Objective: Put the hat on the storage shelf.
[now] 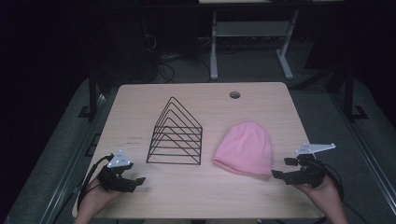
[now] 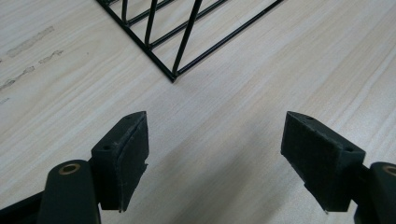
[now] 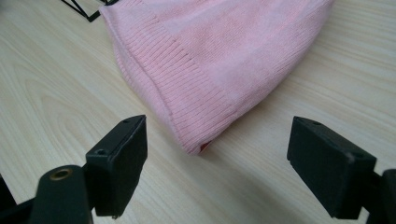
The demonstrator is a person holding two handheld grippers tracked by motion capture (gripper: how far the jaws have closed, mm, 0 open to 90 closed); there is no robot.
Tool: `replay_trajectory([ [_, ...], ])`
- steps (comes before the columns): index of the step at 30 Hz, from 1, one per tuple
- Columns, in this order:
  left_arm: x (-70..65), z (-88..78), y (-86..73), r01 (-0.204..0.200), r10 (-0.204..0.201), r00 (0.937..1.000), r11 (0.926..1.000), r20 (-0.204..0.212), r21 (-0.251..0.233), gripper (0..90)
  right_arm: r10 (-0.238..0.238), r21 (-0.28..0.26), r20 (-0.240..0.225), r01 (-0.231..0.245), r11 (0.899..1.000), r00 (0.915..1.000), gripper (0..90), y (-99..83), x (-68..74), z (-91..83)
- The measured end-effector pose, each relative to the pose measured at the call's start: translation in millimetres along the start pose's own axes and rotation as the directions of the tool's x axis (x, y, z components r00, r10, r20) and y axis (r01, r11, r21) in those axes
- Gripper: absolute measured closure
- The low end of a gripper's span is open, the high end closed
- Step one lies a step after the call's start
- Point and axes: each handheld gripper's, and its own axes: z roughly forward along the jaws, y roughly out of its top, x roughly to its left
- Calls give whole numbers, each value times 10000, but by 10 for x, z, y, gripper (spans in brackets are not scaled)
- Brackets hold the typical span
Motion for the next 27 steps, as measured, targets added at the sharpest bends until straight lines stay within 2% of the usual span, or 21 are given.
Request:
replay_trajectory([
  [7,1,2,0,-30,30,10000,10000,-26,-18,235,36,111,-15,-35,9999,10000,187,97,-48,-17],
  [11,1,-3,2,-16,16,10000,10000,-49,-39,234,28,186,-182,-25,9998,9998,176,179,-80,-17],
  [19,-10,4,4,-29,29,10000,10000,-53,-28,234,90,179,-181,-87,9998,9998,175,301,-133,-35],
  [27,3,1,-2,-78,78,9999,10000,-63,21,235,43,488,-46,-40,9988,10000,174,464,-160,-15],
])
